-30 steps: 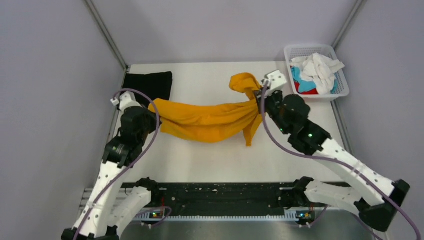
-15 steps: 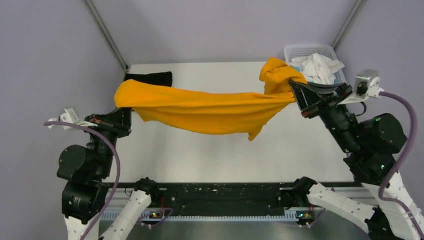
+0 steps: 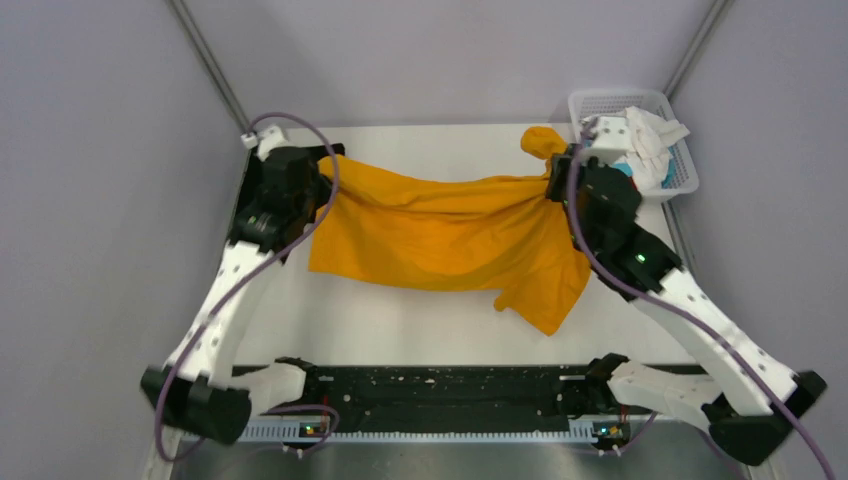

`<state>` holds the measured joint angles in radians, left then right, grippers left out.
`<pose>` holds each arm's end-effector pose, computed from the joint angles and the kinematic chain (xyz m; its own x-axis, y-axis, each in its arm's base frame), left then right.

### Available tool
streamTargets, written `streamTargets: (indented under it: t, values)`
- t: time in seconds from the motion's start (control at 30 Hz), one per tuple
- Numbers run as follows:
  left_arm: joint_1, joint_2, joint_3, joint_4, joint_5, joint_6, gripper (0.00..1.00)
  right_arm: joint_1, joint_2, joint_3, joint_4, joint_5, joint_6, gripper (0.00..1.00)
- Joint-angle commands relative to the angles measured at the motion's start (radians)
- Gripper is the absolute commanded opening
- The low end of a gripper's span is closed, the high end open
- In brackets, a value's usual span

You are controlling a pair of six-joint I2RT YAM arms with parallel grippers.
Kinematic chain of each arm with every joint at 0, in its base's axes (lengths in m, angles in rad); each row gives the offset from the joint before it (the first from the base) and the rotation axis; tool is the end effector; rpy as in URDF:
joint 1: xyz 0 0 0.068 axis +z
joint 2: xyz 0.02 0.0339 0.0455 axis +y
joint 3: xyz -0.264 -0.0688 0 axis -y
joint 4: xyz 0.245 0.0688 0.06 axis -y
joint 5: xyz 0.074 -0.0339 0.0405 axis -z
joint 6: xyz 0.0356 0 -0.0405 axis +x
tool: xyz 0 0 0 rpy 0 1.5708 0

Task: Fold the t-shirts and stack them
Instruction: Flatten out the tshirt

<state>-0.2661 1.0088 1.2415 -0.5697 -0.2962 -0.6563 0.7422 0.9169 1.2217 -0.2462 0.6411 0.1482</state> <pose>0.2013 -0.0441 0.4160 -0.2441 -0.5384 -0.8066 -0.2060 0.8415 -0.4994 0.1452 0.1043 0.4598 0.0277 0.1860 -0.9822 -0.1069 0.9775 0.1820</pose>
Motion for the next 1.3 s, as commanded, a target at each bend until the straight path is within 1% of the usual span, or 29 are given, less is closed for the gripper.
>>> streamTargets:
  t: [0.0, 0.03, 0.07, 0.1, 0.13, 0.17, 0.2, 0.27, 0.3, 0.33, 0.37, 0.4, 0.47, 0.57, 0.73, 0.87, 0.97, 1.03, 1.17, 1.23, 1.27]
  values:
    - [0.043, 0.358, -0.038, 0.041, 0.018, -0.047, 0.0, -0.242, 0.237, -0.14, 0.058, -0.028, 0.083, 0.0]
    - [0.055, 0.426, -0.019, 0.054, 0.03, -0.049, 0.12, -0.325, 0.304, -0.171, 0.106, -0.183, 0.125, 0.0]
    - [0.066, 0.477, -0.009, 0.075, 0.039, -0.043, 0.38, -0.379, 0.389, -0.19, 0.168, -0.285, 0.155, 0.02]
    - [0.076, 0.57, 0.022, 0.095, 0.049, -0.032, 0.68, -0.414, 0.474, -0.19, 0.223, -0.339, 0.162, 0.11]
    - [0.086, 0.633, 0.056, 0.102, 0.069, -0.013, 0.94, -0.429, 0.559, -0.166, 0.265, -0.356, 0.158, 0.29]
    - [0.096, 0.702, 0.111, 0.084, 0.091, -0.007, 0.98, -0.434, 0.642, -0.131, 0.286, -0.347, 0.148, 0.45]
    - [0.105, 0.761, 0.183, 0.032, 0.123, -0.004, 0.99, -0.436, 0.712, -0.079, 0.284, -0.333, 0.135, 0.56]
    - [0.11, 0.855, 0.306, -0.065, 0.147, -0.002, 0.99, -0.437, 0.832, 0.036, 0.215, -0.296, 0.126, 0.7]
    - [0.11, 0.874, 0.331, -0.082, 0.148, 0.001, 0.99, -0.438, 0.879, 0.087, 0.15, -0.267, 0.133, 0.77]
    - [0.11, 0.872, 0.333, -0.082, 0.148, 0.005, 0.99, -0.436, 0.89, 0.114, 0.126, -0.257, 0.139, 0.84]
    - [0.11, 0.86, 0.32, -0.077, 0.146, 0.005, 0.99, -0.436, 0.885, 0.121, 0.118, -0.24, 0.142, 0.95]
    - [0.11, 0.837, 0.3, -0.071, 0.144, 0.008, 0.99, -0.435, 0.87, 0.113, 0.116, -0.231, 0.142, 0.98]
    - [0.11, 0.78, 0.239, -0.062, 0.133, 0.008, 0.99, -0.436, 0.815, 0.08, 0.107, -0.209, 0.147, 0.99]
    - [0.11, 0.664, 0.104, -0.05, 0.137, -0.002, 0.99, -0.437, 0.699, 0.002, 0.062, -0.182, 0.185, 0.99]
    - [0.106, 0.423, -0.163, -0.069, 0.162, -0.026, 0.99, -0.438, 0.423, -0.239, 0.015, -0.152, 0.333, 0.99]
    - [0.093, 0.257, -0.369, -0.106, 0.184, -0.068, 0.99, -0.44, 0.205, -0.416, -0.011, -0.216, 0.416, 0.99]
    - [0.078, 0.179, -0.482, -0.082, 0.244, -0.092, 0.98, -0.44, 0.084, -0.511, -0.06, -0.245, 0.446, 0.99]
    - [0.076, 0.16, -0.528, -0.065, 0.254, -0.109, 0.93, -0.44, 0.019, -0.548, -0.105, -0.243, 0.449, 0.99]
    - [0.076, 0.195, -0.559, -0.007, 0.275, -0.129, 0.74, -0.441, -0.044, -0.584, -0.189, -0.221, 0.473, 0.99]
    - [0.075, 0.23, -0.563, 0.046, 0.331, -0.135, 0.71, -0.44, -0.057, -0.594, -0.206, -0.226, 0.481, 0.99]
    - [0.076, 0.25, -0.56, 0.063, 0.335, -0.138, 0.7, -0.44, -0.06, -0.596, -0.211, -0.229, 0.484, 0.99]
